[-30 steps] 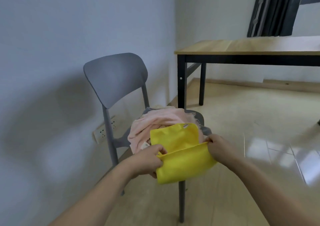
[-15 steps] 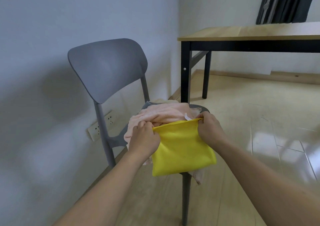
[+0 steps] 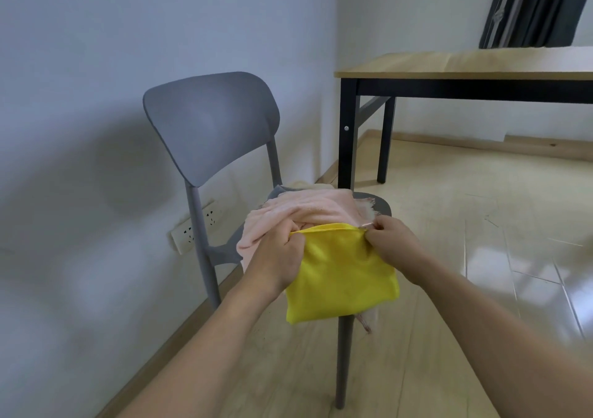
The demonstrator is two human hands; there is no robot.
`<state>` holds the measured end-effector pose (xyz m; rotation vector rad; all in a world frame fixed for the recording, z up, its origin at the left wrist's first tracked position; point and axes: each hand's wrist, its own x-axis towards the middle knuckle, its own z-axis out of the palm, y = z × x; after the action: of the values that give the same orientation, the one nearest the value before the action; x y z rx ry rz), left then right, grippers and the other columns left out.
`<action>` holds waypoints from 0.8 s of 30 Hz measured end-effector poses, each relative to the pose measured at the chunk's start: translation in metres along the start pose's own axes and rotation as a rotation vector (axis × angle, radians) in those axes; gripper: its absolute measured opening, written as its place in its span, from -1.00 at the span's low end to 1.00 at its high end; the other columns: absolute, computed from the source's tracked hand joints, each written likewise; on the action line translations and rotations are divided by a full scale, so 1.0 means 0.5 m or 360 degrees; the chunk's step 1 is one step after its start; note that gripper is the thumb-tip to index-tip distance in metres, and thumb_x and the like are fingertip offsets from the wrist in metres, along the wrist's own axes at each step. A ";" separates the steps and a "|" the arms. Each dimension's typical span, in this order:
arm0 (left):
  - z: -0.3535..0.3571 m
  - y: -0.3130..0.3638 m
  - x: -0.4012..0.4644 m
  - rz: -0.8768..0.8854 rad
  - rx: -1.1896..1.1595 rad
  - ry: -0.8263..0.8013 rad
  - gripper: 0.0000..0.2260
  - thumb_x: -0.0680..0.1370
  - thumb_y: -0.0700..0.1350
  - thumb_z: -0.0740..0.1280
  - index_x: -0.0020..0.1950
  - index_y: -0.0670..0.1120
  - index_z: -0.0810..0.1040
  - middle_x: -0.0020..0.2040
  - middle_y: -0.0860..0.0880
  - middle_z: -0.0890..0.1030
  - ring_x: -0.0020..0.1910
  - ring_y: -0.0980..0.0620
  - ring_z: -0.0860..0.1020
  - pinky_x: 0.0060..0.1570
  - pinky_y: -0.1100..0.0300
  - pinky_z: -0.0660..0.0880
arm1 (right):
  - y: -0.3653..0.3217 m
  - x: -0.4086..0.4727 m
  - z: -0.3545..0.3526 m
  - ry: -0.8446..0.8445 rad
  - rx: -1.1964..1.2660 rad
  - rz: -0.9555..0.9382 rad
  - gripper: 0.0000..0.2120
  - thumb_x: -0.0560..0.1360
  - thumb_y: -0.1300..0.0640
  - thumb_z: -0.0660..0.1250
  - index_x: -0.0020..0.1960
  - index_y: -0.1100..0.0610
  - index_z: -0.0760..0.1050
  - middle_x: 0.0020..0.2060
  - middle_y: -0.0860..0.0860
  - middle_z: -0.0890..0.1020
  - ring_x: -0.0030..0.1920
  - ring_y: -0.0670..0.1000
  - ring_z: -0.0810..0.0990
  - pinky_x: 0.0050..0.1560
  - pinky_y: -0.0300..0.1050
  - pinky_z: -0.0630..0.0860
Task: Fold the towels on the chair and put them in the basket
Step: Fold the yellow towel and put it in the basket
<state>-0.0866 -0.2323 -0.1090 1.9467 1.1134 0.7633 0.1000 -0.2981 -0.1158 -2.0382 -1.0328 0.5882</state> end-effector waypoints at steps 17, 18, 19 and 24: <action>-0.022 0.013 -0.138 0.0020 -0.0543 0.0097 -0.80 0.62 -0.19 0.17 -0.04 -0.11 0.59 -0.10 0.09 0.55 -0.08 0.16 0.46 -0.06 0.32 0.39 | 0.022 -0.203 -0.021 0.0044 -0.0077 -0.0409 -0.68 0.41 0.39 0.15 -0.04 0.03 0.50 -0.24 -0.09 0.45 -0.25 -0.03 0.43 -0.36 -0.21 0.27; -0.025 0.013 -0.137 0.0026 -0.0528 0.0106 -0.81 0.62 -0.18 0.17 -0.04 -0.11 0.58 -0.13 0.11 0.53 -0.10 0.17 0.45 -0.08 0.31 0.38 | 0.022 -0.204 -0.019 0.0056 -0.0155 -0.0446 -0.75 0.41 0.38 0.16 -0.13 0.09 0.51 -0.27 -0.07 0.44 -0.24 0.00 0.42 -0.36 -0.21 0.25; -0.026 0.014 -0.136 0.0033 -0.0527 0.0113 -0.82 0.61 -0.18 0.17 -0.05 -0.11 0.57 -0.15 0.10 0.52 -0.12 0.17 0.45 -0.10 0.30 0.37 | 0.021 -0.204 -0.018 0.0066 -0.0231 -0.0474 -0.77 0.41 0.37 0.17 -0.24 0.09 0.48 -0.30 -0.05 0.42 -0.24 0.03 0.41 -0.36 -0.22 0.22; -0.031 0.020 -0.138 0.0071 -0.0522 0.0088 -0.84 0.61 -0.21 0.18 -0.04 -0.04 0.54 -0.06 0.06 0.52 -0.03 0.13 0.46 -0.08 0.28 0.35 | 0.016 -0.198 -0.009 -0.0042 -0.0402 -0.0437 -0.85 0.39 0.36 0.15 -0.28 0.16 0.37 -0.26 0.00 0.36 -0.20 0.13 0.40 -0.38 -0.21 0.19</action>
<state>-0.1247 -0.2920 -0.1009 1.6866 0.9139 0.9641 0.0509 -0.3843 -0.1135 -2.0550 -1.4351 0.3557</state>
